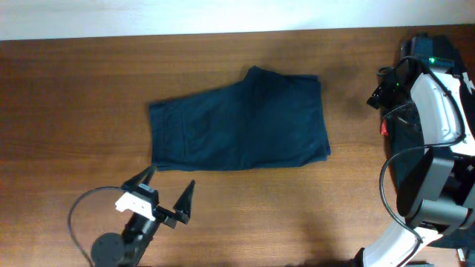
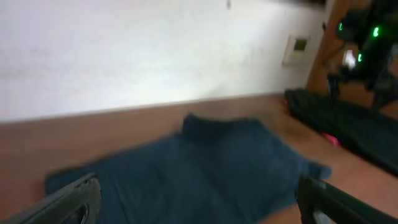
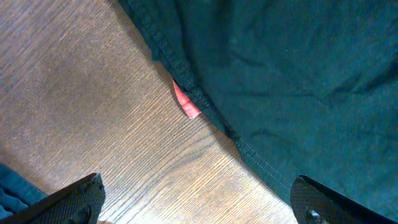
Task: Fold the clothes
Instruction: 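Grasp the left end of the shorts with the left gripper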
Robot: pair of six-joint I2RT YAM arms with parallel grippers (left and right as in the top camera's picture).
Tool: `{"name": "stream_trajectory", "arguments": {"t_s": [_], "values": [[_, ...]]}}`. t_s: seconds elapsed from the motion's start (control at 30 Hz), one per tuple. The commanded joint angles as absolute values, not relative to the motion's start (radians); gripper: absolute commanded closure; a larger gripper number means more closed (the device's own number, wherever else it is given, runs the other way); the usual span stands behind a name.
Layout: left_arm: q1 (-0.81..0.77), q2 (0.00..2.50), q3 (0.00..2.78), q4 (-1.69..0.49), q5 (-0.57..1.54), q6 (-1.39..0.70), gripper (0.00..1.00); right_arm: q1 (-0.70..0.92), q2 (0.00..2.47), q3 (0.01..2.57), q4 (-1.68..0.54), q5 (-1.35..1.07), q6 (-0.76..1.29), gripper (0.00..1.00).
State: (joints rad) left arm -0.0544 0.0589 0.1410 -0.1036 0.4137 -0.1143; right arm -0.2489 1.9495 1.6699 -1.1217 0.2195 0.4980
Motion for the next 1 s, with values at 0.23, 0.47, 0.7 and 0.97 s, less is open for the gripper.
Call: {"name": "stream_trajectory", "arguments": {"t_s": [0.23, 0.47, 0.7, 0.97], "values": [[-0.059, 1.049, 1.134, -0.850, 0.322, -0.030, 0.01, -0.250, 1.942, 1.681, -1.122, 0.240, 0.506, 0.01], [-0.058, 1.512, 1.253, -0.832, 0.084, -0.178, 0.01, -0.250, 1.942, 1.681, -1.122, 0.240, 0.506, 0.01], [0.037, 1.825, 1.253, -0.782, 0.146, -0.161, 0.01, -0.250, 1.942, 1.681, -1.122, 0.240, 0.506, 0.01], [0.079, 1.933, 1.253, -0.684, 0.181, -0.099, 0.02, -0.250, 1.942, 1.681, -1.122, 0.240, 0.506, 0.01]]}}
